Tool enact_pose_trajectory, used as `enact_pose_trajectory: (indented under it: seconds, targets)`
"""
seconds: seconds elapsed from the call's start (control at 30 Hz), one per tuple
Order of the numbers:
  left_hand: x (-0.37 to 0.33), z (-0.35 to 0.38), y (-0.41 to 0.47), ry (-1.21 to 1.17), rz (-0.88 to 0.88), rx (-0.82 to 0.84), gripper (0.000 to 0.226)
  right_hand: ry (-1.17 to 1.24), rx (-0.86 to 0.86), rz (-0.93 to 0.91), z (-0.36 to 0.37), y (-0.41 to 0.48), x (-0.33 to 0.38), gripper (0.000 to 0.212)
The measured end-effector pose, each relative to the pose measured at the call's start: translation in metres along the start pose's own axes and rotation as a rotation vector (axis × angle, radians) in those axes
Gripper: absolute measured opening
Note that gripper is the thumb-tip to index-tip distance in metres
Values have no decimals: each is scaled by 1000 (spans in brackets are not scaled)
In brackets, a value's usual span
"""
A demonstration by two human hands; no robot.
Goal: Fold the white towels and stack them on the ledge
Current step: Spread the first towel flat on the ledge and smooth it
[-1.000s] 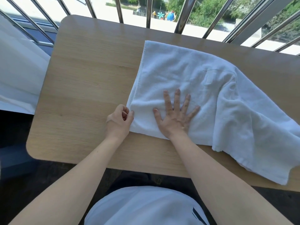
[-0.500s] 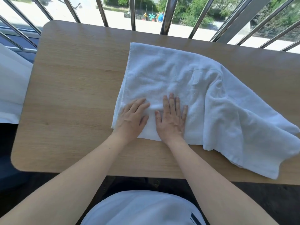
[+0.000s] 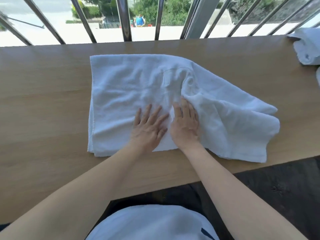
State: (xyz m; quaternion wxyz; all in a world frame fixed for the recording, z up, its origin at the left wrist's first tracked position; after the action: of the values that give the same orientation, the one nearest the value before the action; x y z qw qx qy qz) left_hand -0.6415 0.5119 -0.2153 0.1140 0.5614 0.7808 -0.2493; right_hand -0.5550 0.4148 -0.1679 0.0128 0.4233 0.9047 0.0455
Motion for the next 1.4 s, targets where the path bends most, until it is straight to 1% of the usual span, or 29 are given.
enact_pose_trajectory:
  seconds: [0.07,0.1,0.13,0.2,0.27,0.33,0.4,0.5,0.63,0.87,1.03,1.1,1.17,1.27,1.33,1.4]
  targets:
    - [-11,-6,6,-104,-70,-109,59,13,-95,9,-12,2,-17,51]
    - [-21,-9,11,-172,-59,-152,58,6,-132,9,-18,5,-26,49]
    - [-32,-10,17,-236,-17,-174,58,-4,-160,11,-22,7,-35,47]
    - [-58,-6,31,-321,100,-140,56,-36,-182,40,-28,11,-55,42]
    - [-81,1,43,-405,130,-99,57,-74,-124,136,-31,14,-82,41]
    - [-95,8,50,-472,55,-123,62,-94,19,225,-26,17,-113,49]
    - [-102,16,54,-441,-21,-134,71,-92,136,252,-18,19,-142,57]
    - [-111,27,60,-282,-85,-95,82,-75,262,272,-5,28,-183,60]
    - [-124,35,71,-158,-185,-72,87,-77,452,256,18,43,-211,72]
    - [-127,41,74,-72,-271,-104,85,-71,594,132,40,66,-239,95]
    - [-132,44,69,-49,-323,-79,88,-66,695,63,36,97,-262,107]
    - [-136,44,68,-67,-324,-108,87,-63,702,64,32,105,-265,109]
    - [-139,41,70,-112,-324,-141,87,-62,661,100,28,104,-262,106]
    - [-148,41,77,-171,-300,-175,87,-25,482,112,26,73,-245,87]
    - [-154,45,80,-202,-291,-173,86,30,456,153,32,41,-237,76]
    - [-157,49,82,-188,-287,-169,85,15,470,188,42,21,-235,74]
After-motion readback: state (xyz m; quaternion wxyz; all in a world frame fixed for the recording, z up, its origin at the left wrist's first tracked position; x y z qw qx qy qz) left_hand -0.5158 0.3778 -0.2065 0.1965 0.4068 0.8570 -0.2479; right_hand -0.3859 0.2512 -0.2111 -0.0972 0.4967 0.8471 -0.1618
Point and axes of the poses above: each hand's wrist, its own y-axis towards the middle knuckle, its own z-axis out of the palm, x = y × z, the point moved 5 cm from there along y, towards the middle knuckle, and after that the axes turned 9 degrees about -y, right-handed, at the moved point
